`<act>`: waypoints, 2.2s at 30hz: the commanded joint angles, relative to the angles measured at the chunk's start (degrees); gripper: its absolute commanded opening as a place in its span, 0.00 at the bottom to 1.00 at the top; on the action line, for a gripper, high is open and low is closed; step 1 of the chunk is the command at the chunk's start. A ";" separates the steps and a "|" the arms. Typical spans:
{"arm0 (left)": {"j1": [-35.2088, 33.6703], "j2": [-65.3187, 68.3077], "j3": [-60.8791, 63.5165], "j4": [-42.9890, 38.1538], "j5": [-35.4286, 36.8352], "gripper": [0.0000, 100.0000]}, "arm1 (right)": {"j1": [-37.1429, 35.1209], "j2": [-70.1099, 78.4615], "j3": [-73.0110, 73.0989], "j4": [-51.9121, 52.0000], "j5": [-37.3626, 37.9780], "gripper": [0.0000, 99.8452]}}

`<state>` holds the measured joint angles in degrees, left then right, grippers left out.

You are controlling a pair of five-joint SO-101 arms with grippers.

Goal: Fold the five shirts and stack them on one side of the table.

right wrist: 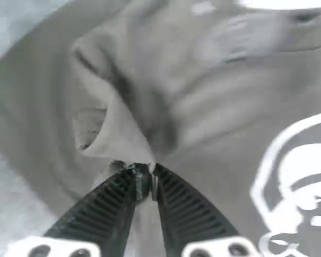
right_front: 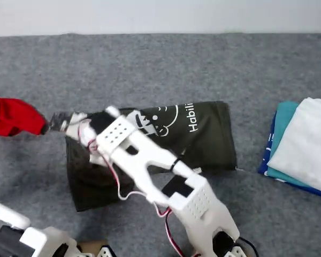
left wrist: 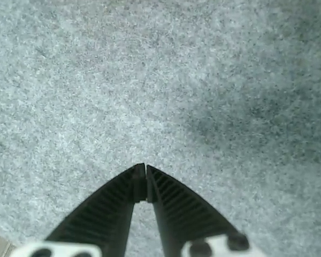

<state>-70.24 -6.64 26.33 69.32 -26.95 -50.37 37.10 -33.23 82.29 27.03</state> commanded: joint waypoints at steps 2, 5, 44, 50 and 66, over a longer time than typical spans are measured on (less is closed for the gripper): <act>0.26 -2.73 -0.04 -1.85 -0.35 0.01 | 3.65 1.89 -6.42 -1.80 2.20 0.02; 0.26 -2.73 -0.04 -1.85 -0.35 0.01 | 5.23 5.23 -10.55 -1.71 2.11 0.08; 1.23 -2.64 1.10 -2.90 -0.44 0.01 | 6.37 16.92 -21.54 14.55 1.23 0.01; 3.08 -2.64 1.19 -2.81 -0.35 0.01 | 14.81 18.24 -25.67 10.51 3.60 0.01; 4.40 -3.25 3.30 -4.13 -0.44 0.01 | 4.44 16.48 -41.32 20.70 -0.88 0.01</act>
<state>-66.02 -6.64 29.76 66.33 -27.03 -45.45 56.62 -71.74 100.48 28.44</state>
